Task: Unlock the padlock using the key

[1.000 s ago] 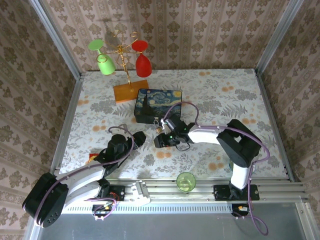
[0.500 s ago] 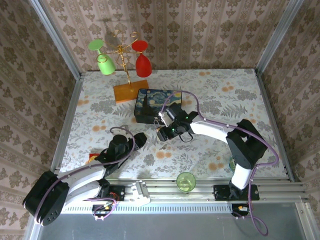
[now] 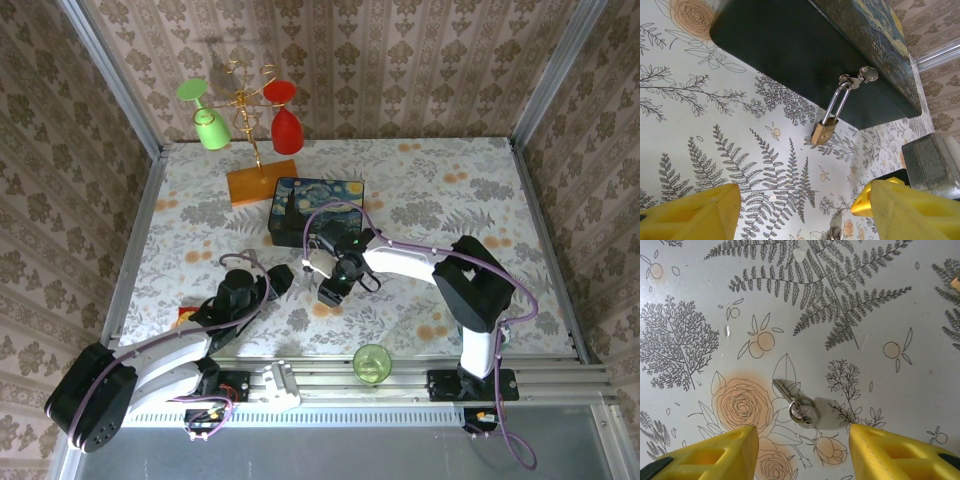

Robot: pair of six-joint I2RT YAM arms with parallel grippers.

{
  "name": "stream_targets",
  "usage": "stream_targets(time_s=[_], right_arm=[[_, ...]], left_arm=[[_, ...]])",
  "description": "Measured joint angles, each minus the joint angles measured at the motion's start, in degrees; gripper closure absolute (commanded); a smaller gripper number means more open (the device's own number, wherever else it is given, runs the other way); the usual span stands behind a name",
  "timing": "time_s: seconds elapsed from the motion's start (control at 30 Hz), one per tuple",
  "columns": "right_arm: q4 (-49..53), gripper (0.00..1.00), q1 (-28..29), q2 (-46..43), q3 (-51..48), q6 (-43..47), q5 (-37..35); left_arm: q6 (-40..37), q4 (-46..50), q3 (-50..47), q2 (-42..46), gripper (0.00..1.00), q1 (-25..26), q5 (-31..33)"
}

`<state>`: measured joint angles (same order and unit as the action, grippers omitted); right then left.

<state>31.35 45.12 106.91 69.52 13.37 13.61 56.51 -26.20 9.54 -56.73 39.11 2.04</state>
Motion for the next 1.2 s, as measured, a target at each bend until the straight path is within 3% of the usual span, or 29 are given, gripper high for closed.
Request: stream_targets(time_s=[0.4, 0.73, 0.83, 1.07, 1.2], right_arm=[[-3.13, 0.49, 2.95, 1.51, -1.22, 1.75, -4.70], [-4.42, 0.65, 4.61, 1.36, -1.88, 1.46, -10.47], [-4.59, 0.74, 5.18, 1.14, -2.16, 1.14, -11.65], [-6.14, 0.86, 5.42, 0.07, -3.72, -0.70, -11.82], [-7.30, 0.99, 5.42, -0.96, -4.44, -2.10, -11.69]], left_arm=[[0.04, -0.17, -0.17, -0.22, 0.30, 0.28, 0.37], [0.42, -1.79, -0.17, -2.60, 0.29, 0.28, 0.37], [0.46, -2.62, -0.20, -3.28, 0.29, 0.31, 0.35], [0.46, -3.85, -0.20, -3.56, 0.29, 0.35, 0.35], [0.50, -4.02, -0.46, -3.56, 0.30, 0.35, 0.35]])
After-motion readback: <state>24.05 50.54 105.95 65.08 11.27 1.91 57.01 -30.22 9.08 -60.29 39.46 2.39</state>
